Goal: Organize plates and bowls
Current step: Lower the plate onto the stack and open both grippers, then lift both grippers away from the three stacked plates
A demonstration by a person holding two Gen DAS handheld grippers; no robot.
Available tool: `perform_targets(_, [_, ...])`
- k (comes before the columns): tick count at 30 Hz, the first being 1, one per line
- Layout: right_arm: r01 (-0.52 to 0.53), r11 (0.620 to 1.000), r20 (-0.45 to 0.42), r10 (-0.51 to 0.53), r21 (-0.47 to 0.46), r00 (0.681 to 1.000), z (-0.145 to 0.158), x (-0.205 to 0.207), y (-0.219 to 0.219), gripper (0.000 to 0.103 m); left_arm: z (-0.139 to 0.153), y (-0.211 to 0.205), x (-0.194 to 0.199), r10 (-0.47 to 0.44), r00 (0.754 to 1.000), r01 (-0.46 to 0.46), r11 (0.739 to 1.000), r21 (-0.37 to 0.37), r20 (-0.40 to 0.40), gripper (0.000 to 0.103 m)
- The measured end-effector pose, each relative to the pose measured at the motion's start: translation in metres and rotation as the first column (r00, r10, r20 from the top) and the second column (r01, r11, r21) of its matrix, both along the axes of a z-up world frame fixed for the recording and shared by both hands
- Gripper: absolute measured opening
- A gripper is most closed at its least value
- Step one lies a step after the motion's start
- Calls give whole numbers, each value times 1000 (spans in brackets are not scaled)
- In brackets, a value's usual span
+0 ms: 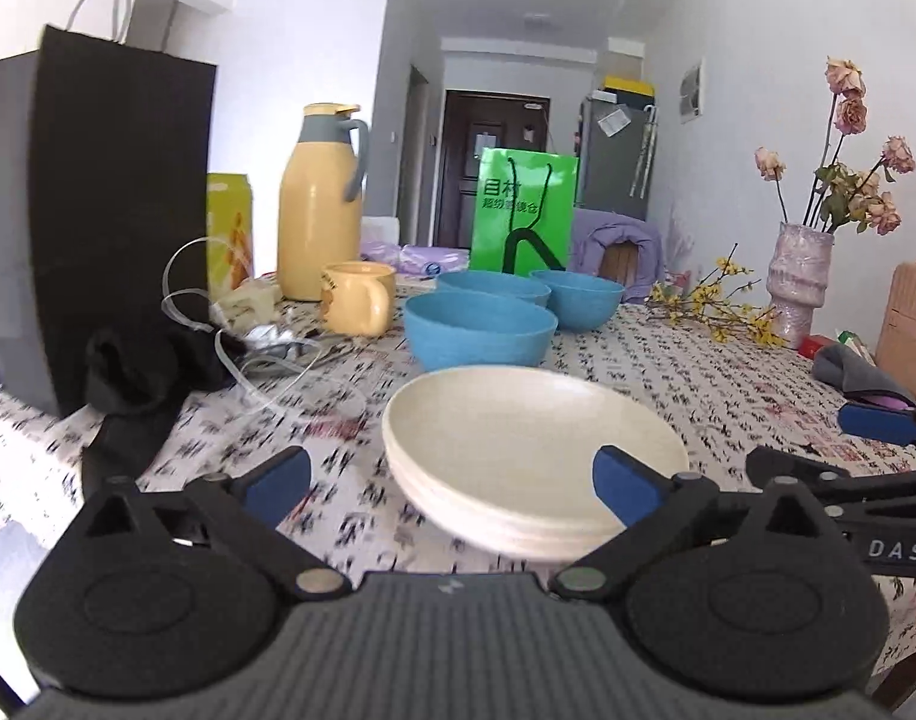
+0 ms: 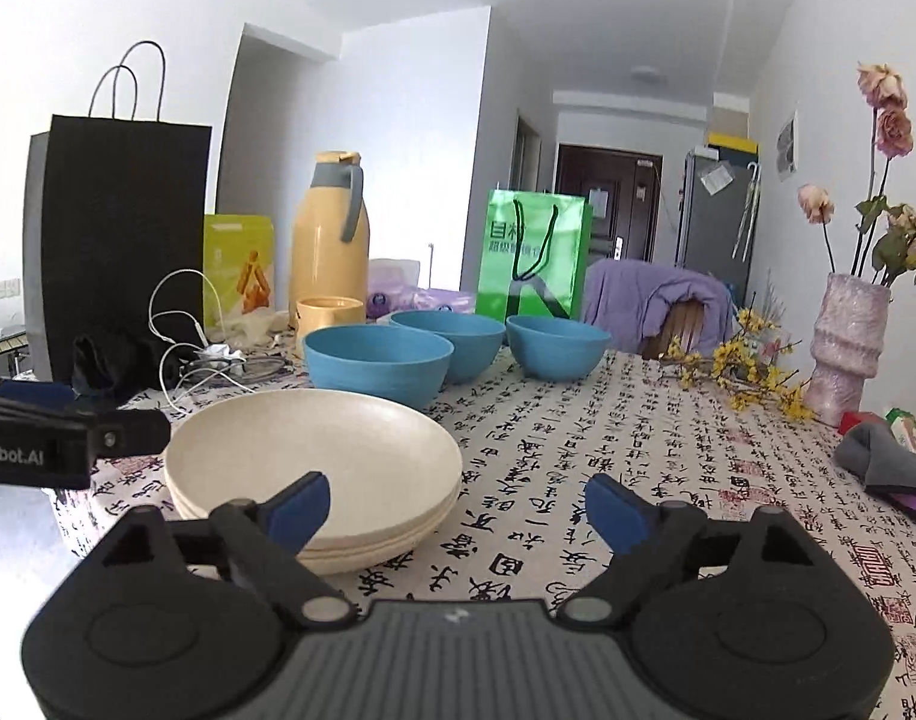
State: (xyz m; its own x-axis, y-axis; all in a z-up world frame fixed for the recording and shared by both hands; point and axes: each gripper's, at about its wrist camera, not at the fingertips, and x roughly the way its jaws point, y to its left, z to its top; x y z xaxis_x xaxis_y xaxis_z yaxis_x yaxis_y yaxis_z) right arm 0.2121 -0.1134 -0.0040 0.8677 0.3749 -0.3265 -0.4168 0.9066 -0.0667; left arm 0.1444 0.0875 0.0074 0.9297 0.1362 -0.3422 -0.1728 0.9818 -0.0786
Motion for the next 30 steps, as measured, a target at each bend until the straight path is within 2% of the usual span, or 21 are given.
perform_targets(3, [-5, 1000, 30, 5, 6, 1000, -7, -23, -9, 93, -5, -1, -18, 40, 999, -40, 999, -18, -3, 103])
perform_targets(7, [-45, 996, 3, 45, 71, 999, -13, -43, -23, 93, -10, 0, -33, 68, 998, -69, 997, -42, -11, 103])
perform_targets(9, [-52, 995, 0, 52, 89, 999, -15, -48, -27, 93, -12, -1, -35, 74, 997, -76, 996, -48, -31, 103])
perform_targets(14, [-30, 994, 5, 29, 101, 1000, -15, -51, -31, 94, -10, -1, -36, 91, 996, -91, 995, -37, -18, 103])
perform_targets(25, [-28, 993, 8, 27, 116, 1000, -15, -33, -27, 94, -4, 3, -10, 77, 997, -77, 997, -17, -5, 103])
perform_targets(30, [-41, 991, -2, 42, 125, 999, -5, -8, -18, 92, 6, 10, 23, 14, 1000, -14, 1000, 9, -23, 103])
